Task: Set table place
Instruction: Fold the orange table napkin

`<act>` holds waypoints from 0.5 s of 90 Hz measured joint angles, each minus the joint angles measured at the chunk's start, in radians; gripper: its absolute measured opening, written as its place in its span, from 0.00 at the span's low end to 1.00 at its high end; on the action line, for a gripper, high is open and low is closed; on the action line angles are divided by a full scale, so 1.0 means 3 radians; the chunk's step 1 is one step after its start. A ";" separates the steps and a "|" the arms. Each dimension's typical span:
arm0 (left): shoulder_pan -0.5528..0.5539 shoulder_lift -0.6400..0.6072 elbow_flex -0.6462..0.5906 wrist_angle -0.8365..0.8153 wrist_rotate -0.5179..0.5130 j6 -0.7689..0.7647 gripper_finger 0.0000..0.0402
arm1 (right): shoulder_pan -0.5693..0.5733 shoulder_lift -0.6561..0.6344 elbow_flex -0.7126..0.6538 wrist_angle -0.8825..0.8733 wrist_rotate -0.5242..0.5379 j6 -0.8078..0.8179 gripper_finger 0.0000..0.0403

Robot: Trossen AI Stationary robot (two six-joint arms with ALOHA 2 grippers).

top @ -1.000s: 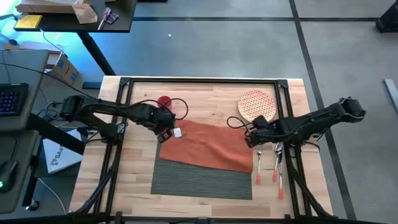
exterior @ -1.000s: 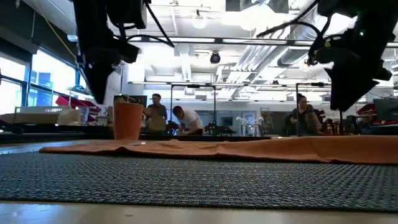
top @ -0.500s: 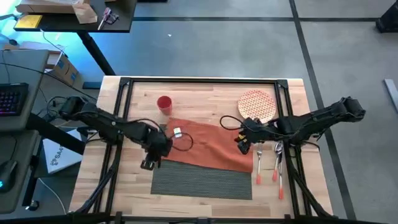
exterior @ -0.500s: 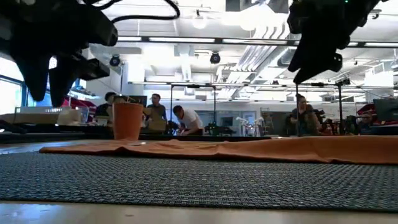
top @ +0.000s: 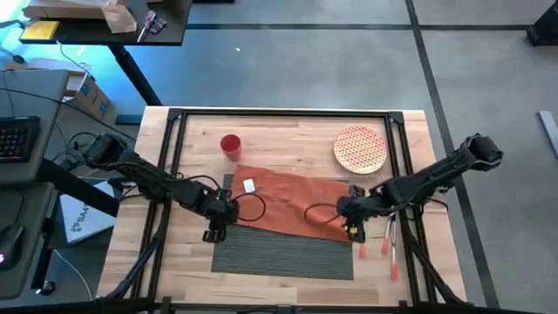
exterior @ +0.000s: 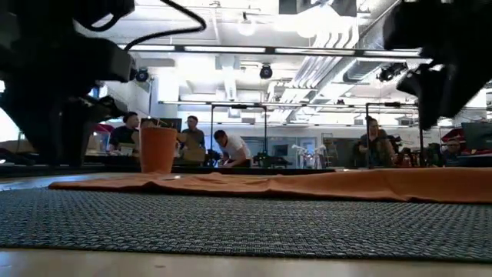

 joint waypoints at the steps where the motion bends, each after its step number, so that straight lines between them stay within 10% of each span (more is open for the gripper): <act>1: -0.0002 -0.0001 0.0000 -0.0003 -0.0004 -0.0008 0.26 | 0.0009 0.0015 0.0000 -0.0003 -0.0005 0.0001 0.48; 45: -0.0002 0.0397 0.0019 0.0117 0.0082 -0.0119 0.16 | 0.0445 0.0731 -0.0001 0.0334 -0.0320 -0.0083 0.43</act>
